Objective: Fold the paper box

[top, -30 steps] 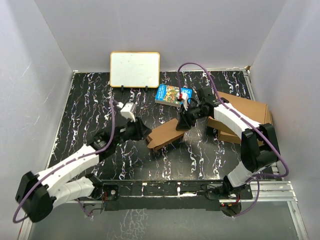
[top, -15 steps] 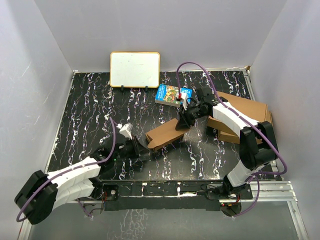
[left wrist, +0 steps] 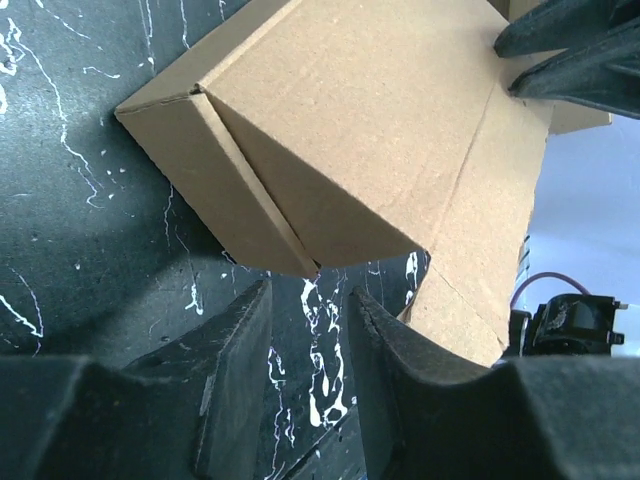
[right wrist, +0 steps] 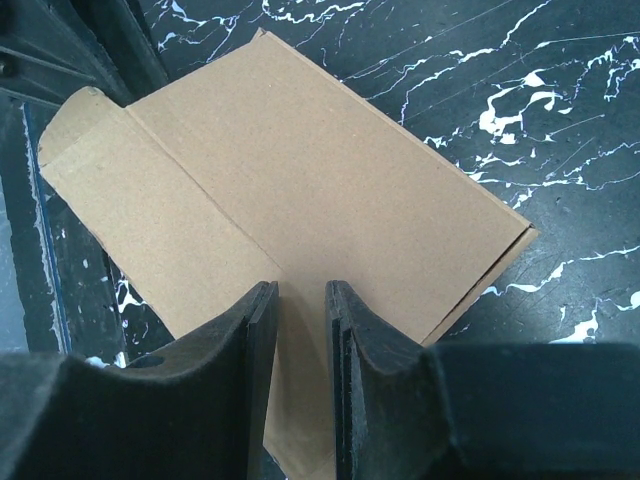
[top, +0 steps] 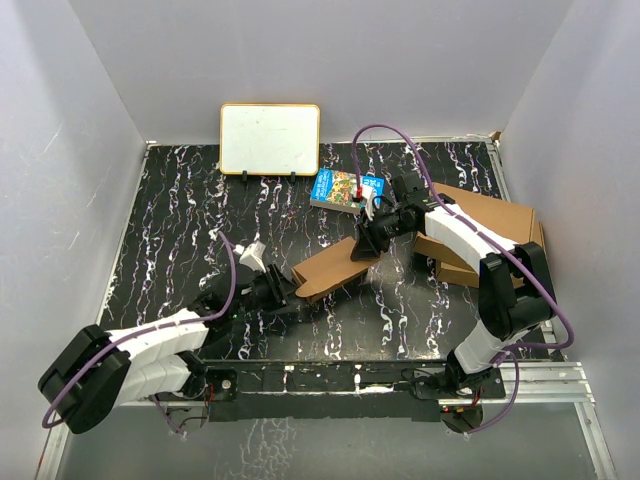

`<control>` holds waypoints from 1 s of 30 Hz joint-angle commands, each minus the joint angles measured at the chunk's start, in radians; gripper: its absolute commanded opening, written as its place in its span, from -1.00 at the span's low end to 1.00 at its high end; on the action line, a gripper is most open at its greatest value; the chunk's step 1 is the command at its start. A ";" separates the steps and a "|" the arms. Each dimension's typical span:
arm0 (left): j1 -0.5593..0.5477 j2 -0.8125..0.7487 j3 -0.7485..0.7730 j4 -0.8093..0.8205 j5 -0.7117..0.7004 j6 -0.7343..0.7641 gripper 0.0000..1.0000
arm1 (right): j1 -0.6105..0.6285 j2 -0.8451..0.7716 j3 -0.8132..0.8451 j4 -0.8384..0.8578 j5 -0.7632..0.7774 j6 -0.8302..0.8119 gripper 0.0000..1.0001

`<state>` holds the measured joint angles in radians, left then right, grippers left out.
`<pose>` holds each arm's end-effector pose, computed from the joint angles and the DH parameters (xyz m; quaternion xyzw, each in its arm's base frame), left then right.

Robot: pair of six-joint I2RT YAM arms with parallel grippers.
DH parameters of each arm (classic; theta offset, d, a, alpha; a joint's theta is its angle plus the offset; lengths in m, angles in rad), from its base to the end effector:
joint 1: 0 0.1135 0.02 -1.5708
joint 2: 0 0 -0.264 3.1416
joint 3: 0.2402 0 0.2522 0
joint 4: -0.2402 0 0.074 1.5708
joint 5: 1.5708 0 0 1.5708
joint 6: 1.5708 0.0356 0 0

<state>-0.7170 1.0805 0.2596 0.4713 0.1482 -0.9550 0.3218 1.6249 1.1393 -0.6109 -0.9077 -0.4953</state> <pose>0.1542 -0.1414 0.1706 -0.0548 0.8163 -0.4649 0.3383 0.2973 0.1287 0.2305 -0.4416 0.7608 0.4063 0.2473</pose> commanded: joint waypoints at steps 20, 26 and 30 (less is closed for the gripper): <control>0.002 0.149 0.013 0.147 -0.063 -0.063 -0.28 | 0.027 0.011 0.027 0.005 0.009 -0.006 -0.38; 0.003 0.163 0.014 0.140 -0.077 -0.070 -0.23 | 0.029 0.012 0.025 0.004 0.011 -0.007 -0.38; 0.002 0.158 0.012 0.147 -0.077 -0.075 -0.18 | 0.032 0.016 0.025 0.003 0.013 -0.009 -0.38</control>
<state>-0.7170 1.2453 0.2596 0.5907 0.0860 -1.0225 0.3454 1.6318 1.1393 -0.6121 -0.8883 -0.4961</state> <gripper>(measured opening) 0.401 0.309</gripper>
